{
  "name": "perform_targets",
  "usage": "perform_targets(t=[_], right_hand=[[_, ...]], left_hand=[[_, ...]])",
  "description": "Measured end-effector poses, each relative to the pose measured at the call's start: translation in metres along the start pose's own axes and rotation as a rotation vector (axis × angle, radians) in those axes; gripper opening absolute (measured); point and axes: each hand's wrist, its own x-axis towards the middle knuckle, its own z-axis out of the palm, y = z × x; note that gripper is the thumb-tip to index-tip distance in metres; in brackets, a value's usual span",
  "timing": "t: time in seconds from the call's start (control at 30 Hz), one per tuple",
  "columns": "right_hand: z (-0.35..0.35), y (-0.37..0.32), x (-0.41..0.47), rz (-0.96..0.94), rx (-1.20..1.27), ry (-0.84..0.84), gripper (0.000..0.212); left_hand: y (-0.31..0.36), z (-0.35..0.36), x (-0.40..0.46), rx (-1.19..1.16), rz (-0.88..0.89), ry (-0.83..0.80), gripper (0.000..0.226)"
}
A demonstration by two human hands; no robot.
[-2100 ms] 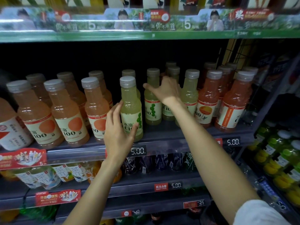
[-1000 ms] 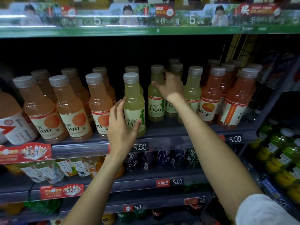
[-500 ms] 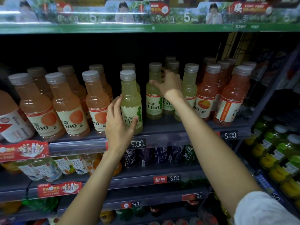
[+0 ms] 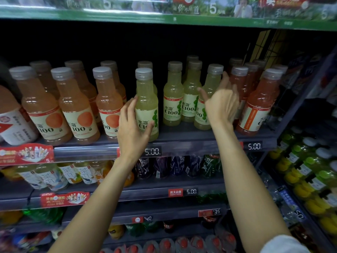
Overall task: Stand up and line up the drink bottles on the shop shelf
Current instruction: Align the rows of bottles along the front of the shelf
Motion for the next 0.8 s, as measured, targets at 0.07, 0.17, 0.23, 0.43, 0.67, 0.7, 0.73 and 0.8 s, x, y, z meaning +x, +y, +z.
perform_targets(t=[0.07,0.17,0.23,0.43,0.67,0.7,0.73,0.8], right_hand=[[0.0,-0.003,0.001,0.007,0.019,0.03,0.079],[-0.006,-0.005,0.005,0.047,0.074,0.046,0.06],[-0.012,-0.007,0.004,0.039,0.162,0.01,0.053],[-0.017,-0.011,-0.011,-0.017,0.657,-0.264,0.046],[-0.009,-0.023,-0.002,-0.059,0.962,-0.625,0.041],[-0.008,-0.023,-0.001,-0.06,0.974,-0.648,0.041],[-0.007,-0.023,-0.001,-0.061,0.983,-0.666,0.041],[-0.006,-0.021,0.0,-0.062,0.994,-0.689,0.043]], left_hand=[[-0.001,0.001,0.0,-0.005,0.0,-0.001,0.076],[-0.002,0.001,0.0,-0.01,0.001,-0.002,0.076],[-0.001,0.001,0.0,-0.007,-0.01,0.005,0.076],[0.003,0.003,0.0,-0.047,-0.018,0.002,0.082],[0.005,0.002,0.0,-0.04,-0.08,-0.034,0.095],[0.005,0.001,0.0,-0.039,-0.078,-0.039,0.095],[0.004,0.001,0.0,-0.039,-0.077,-0.043,0.095],[0.004,0.0,0.001,-0.036,-0.075,-0.047,0.095]])
